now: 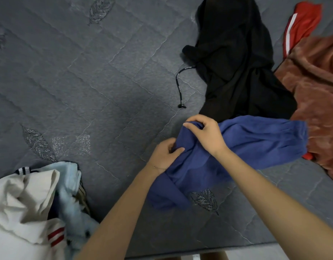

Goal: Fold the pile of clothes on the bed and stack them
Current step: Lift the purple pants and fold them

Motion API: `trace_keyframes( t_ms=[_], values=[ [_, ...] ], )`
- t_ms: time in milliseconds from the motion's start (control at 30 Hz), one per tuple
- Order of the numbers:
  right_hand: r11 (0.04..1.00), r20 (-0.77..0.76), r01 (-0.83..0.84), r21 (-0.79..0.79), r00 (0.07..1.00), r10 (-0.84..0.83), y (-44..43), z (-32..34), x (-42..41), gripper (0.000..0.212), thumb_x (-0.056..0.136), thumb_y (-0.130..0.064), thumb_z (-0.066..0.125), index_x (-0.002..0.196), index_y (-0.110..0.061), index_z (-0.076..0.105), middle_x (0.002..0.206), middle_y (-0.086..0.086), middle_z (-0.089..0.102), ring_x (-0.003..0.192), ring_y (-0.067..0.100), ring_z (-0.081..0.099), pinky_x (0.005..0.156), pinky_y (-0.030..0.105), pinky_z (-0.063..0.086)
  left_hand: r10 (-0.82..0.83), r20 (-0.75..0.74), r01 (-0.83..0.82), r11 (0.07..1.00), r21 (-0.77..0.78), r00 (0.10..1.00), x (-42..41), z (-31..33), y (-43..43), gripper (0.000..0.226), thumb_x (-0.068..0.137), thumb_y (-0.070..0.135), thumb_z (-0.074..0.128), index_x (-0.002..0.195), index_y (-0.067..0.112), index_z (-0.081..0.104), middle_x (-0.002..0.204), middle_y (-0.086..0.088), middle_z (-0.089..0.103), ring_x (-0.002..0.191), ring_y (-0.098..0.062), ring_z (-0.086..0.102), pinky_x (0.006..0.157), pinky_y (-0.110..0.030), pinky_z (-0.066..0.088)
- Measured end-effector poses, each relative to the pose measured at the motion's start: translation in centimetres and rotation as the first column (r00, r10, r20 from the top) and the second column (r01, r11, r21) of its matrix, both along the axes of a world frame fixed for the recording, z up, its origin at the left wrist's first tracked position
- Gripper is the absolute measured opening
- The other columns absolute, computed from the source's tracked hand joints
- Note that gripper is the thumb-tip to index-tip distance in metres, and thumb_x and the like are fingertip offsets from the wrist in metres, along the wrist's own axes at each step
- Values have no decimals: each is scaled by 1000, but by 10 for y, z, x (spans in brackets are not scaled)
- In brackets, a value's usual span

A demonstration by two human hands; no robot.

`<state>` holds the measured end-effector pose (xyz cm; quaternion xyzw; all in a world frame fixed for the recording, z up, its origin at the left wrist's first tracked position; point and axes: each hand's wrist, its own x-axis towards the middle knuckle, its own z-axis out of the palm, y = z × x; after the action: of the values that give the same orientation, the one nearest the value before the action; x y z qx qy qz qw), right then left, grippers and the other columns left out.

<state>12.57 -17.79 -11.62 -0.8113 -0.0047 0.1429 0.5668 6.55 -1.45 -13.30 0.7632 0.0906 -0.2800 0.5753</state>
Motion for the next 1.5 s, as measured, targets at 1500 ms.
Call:
trace_keyframes(
  t_ms=[1500],
  values=[
    [893, -28, 369, -257, 921, -389, -14, -13, 25, 11, 94, -18, 57, 85, -13, 57, 78, -15, 58, 71, -2, 53, 67, 4, 37, 327, -61, -325, 945, 32, 943, 38, 62, 173, 12, 90, 4, 59, 81, 11, 63, 65, 14, 68, 63, 3, 60, 63, -9, 47]
  ],
)
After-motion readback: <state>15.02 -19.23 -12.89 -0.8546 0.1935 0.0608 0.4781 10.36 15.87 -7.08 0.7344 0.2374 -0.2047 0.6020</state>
